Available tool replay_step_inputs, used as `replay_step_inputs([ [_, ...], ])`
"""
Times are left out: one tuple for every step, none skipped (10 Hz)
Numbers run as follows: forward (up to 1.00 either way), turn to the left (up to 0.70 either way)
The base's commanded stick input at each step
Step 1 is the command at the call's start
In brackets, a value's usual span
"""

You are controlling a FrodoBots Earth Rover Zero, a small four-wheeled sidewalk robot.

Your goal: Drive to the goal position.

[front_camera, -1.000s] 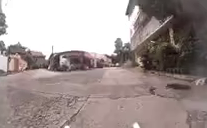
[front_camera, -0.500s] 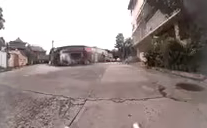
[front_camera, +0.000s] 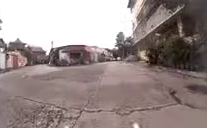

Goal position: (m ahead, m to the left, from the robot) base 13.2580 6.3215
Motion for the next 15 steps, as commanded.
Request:
replay_step_inputs([
  [0.70, 0.32],
  [0.70, 0.34],
  [0.70, 0.33],
  [0.70, 0.13],
  [0.70, 0.00],
  [0.70, 0.00],
  [0.70, 0.00],
  [0.70, 0.00],
  [0.70, 0.00],
  [0.70, 0.00],
  [0.70, 0.00],
  [0.70, 0.00],
  [0.70, 0.00],
  [0.70, 0.00],
  [0.70, 0.00],
])
